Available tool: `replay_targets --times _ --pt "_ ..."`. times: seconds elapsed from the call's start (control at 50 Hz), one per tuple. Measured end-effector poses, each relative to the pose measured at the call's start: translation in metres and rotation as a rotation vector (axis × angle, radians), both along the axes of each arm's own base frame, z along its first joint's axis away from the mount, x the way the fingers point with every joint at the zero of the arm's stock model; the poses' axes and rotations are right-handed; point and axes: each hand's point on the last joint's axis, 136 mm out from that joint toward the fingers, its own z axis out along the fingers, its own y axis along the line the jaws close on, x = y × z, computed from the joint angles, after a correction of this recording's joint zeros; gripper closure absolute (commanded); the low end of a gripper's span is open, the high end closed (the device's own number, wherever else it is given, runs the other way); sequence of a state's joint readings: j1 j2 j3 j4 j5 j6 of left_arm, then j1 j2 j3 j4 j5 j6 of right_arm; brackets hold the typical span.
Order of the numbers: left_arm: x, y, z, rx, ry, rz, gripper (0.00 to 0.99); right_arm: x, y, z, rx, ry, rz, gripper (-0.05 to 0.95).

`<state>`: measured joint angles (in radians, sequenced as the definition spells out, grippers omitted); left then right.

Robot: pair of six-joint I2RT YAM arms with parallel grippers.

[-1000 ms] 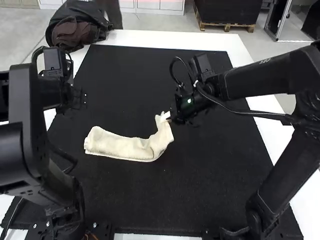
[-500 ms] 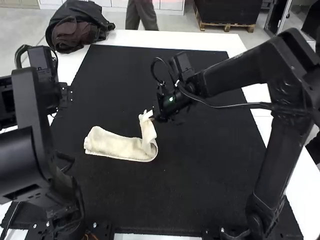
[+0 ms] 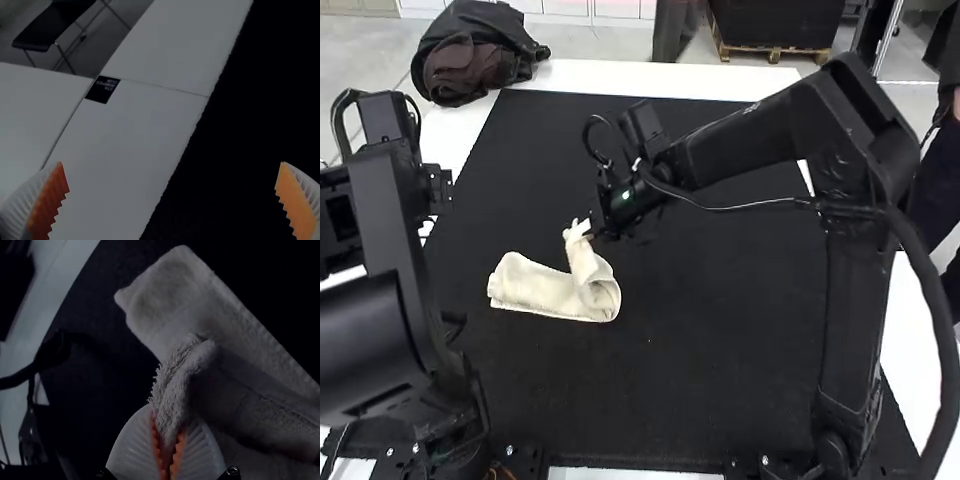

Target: Fold the towel.

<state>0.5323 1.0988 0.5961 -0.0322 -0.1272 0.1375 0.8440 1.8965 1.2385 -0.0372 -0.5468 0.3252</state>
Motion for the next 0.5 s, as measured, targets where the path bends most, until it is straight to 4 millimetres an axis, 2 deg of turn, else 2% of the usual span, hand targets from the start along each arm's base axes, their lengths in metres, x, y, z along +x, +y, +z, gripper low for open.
replay_targets --times 0.2,0.5 --pt "-0.015 0.001 -0.004 -0.003 0.002 0.024 0.025 -0.005 0.028 0.001 0.017 -0.002 0.034 0.93" --pt "-0.020 0.000 -0.009 -0.019 0.008 0.025 0.025 -0.005 0.060 -0.001 0.036 -0.004 0.063 0.93"
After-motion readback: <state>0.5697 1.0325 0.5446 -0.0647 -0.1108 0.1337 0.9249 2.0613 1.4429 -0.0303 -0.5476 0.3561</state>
